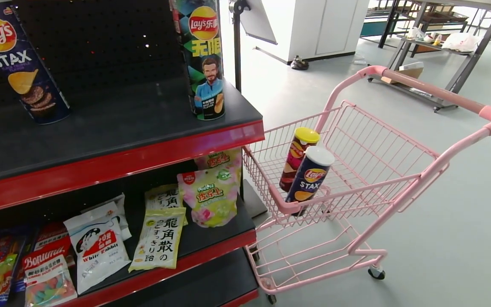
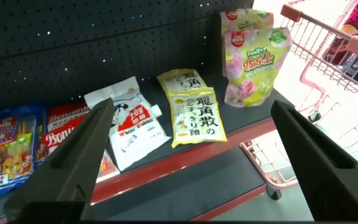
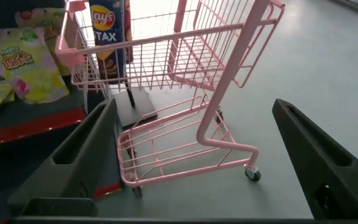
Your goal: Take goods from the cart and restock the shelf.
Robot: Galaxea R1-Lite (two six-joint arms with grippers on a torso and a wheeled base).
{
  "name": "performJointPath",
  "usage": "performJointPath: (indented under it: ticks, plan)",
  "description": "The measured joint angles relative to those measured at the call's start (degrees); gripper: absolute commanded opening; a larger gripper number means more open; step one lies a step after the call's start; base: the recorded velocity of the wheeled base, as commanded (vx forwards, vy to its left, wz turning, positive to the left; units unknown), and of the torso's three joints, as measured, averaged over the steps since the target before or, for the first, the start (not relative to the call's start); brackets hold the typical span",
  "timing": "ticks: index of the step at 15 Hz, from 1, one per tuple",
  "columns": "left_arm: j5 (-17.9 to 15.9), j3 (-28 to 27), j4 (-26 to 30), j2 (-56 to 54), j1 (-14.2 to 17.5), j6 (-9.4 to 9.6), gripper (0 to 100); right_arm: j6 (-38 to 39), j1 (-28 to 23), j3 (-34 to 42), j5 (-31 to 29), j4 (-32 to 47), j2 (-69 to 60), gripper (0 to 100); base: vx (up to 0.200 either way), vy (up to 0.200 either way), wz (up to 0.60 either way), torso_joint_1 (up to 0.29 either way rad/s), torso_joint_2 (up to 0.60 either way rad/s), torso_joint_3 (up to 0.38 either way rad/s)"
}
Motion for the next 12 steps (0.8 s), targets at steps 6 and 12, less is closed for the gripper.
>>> performJointPath:
  ticks: [6, 12]
  plan:
    - [0.1, 0.0, 0.0, 0.0, 0.0, 0.04, 100, 9.0, 2.2, -24.6, 2.8, -6.8, 32.0, 100, 0.000, 0.000, 0.00, 0.000, 0.00, 0.000]
    - [0.2, 0.0, 0.0, 0.0, 0.0, 0.04, 100, 12.1, 7.4, -29.1, 5.9, -36.9, 77.6, 100, 0.000, 0.000, 0.00, 0.000, 0.00, 0.000]
